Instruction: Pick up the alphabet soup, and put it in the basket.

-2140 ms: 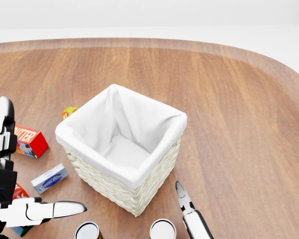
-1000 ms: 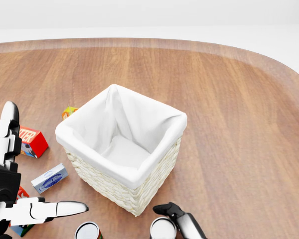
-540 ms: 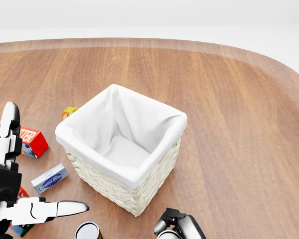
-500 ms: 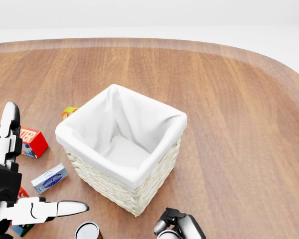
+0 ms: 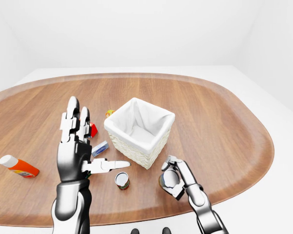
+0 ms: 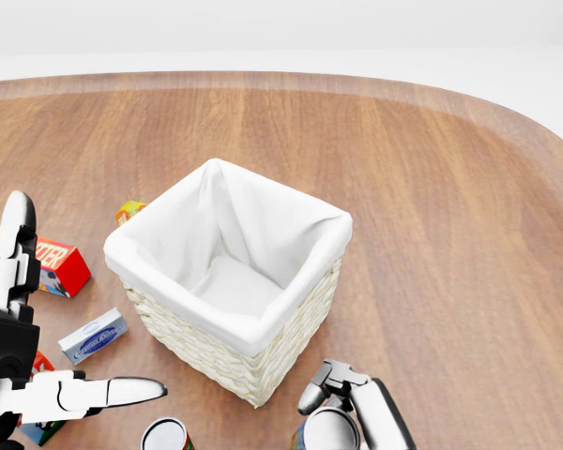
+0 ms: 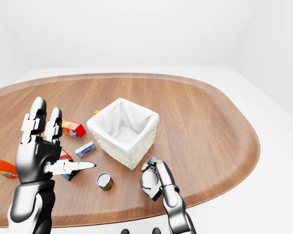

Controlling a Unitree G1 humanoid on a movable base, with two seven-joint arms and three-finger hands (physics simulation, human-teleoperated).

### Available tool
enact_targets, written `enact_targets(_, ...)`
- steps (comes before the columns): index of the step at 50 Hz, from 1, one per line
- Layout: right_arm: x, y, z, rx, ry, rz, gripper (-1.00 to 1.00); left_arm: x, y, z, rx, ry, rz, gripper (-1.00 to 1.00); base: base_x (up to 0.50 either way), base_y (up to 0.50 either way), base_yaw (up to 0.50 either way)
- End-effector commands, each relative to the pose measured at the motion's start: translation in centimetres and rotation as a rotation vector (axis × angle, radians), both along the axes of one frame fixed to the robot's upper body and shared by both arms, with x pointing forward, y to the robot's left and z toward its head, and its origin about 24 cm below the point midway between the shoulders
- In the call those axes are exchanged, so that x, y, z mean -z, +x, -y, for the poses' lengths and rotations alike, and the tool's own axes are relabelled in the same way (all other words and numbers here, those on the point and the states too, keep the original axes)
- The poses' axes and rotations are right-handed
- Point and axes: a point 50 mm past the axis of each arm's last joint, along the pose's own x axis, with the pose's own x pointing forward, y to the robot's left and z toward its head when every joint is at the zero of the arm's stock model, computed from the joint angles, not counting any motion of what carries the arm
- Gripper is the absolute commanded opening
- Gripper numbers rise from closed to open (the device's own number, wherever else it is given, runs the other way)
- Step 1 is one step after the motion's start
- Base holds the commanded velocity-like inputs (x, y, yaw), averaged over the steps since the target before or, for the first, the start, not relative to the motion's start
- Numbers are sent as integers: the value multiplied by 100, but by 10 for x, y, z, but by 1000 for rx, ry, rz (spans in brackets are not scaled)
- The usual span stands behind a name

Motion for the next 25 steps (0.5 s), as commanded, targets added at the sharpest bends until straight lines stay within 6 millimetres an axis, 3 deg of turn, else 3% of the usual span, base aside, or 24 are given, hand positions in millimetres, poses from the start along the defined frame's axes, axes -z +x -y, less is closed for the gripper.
enact_targets(1,-28,-3,8,25,-22,89,-100,-1,0,1,0,1,3,100,0,0,0)
enact_targets(19,-63,-6,16,49,-26,196,-100,-4,-3,2,0,3,18,100,0,0,0)
enact_targets(25,-86,-7,17,47,-20,289,-100,-5,-4,2,0,4,23,100,0,0,0)
